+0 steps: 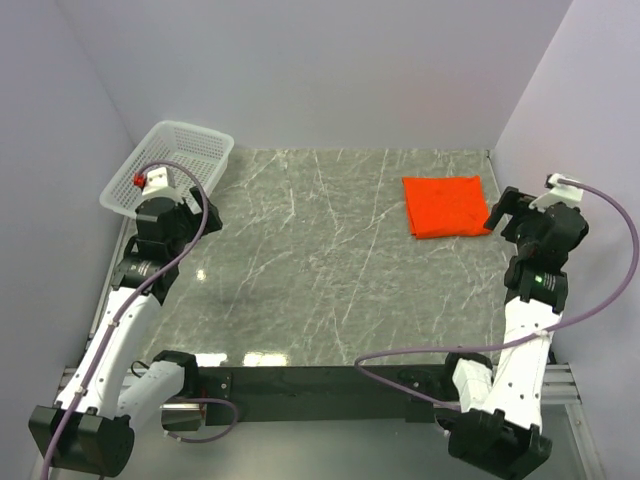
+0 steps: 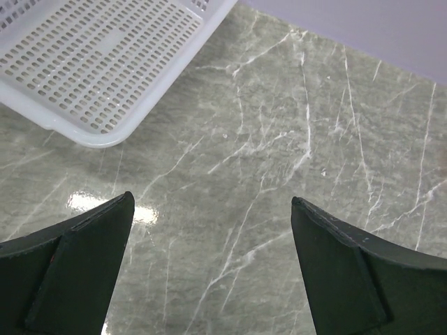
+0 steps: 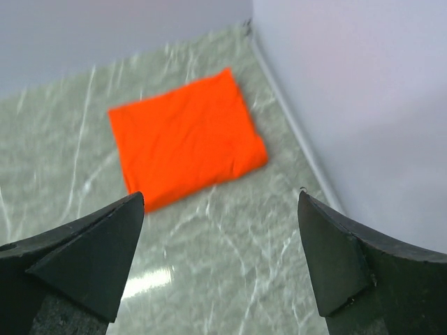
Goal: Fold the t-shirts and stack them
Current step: Neatly place the folded tshirt to the corner
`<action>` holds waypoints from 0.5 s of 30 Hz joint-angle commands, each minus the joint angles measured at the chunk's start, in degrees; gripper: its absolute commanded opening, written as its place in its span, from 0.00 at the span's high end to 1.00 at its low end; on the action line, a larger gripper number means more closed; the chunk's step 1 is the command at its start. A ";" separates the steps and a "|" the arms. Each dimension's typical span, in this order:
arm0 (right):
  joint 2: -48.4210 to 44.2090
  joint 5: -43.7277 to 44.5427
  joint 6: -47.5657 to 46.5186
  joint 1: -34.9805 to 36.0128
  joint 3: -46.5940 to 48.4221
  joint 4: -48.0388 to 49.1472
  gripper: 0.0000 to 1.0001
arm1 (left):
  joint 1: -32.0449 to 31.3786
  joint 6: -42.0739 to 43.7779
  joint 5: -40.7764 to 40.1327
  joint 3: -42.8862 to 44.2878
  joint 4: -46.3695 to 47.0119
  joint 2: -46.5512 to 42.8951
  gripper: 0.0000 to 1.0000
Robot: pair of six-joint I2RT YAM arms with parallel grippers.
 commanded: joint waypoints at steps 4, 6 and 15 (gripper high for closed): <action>-1.16 6.84 4.03 -0.36 0.52 3.75 0.03 | 0.20 0.39 0.67 -0.05 0.76 -1.89 0.01; -1.69 6.23 3.59 -0.36 -0.10 3.31 0.03 | 0.20 0.21 0.85 -0.41 0.68 -2.24 0.01; -1.52 5.43 4.56 -0.36 -1.07 1.81 0.04 | 0.20 0.12 0.67 -0.85 -0.20 -3.73 0.01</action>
